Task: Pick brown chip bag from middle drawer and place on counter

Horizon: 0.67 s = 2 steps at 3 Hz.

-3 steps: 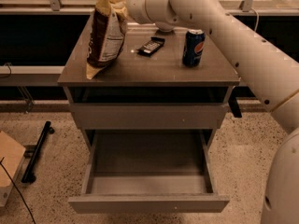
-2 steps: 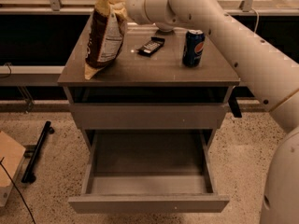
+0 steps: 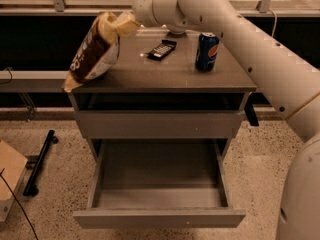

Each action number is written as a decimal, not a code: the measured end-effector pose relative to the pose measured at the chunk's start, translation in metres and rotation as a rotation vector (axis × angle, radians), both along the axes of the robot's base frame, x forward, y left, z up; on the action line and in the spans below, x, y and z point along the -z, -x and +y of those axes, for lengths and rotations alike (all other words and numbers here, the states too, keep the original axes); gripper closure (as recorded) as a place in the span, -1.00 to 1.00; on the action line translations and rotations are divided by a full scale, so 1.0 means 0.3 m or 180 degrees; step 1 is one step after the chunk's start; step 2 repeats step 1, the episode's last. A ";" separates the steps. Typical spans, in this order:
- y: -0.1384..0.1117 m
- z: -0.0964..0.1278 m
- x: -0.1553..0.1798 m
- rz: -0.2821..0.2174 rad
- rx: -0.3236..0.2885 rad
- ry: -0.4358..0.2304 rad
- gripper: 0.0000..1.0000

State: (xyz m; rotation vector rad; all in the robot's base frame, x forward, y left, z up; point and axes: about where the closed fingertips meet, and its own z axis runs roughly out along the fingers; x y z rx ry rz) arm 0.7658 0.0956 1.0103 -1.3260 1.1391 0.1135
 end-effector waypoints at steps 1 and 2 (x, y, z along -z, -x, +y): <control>0.000 0.001 0.000 0.0000 -0.0001 0.0000 -1.00; 0.000 0.001 0.000 0.0000 -0.0001 0.0000 -1.00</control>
Offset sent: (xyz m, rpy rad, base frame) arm 0.0000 0.0000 0.0000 0.0000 0.0000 0.0000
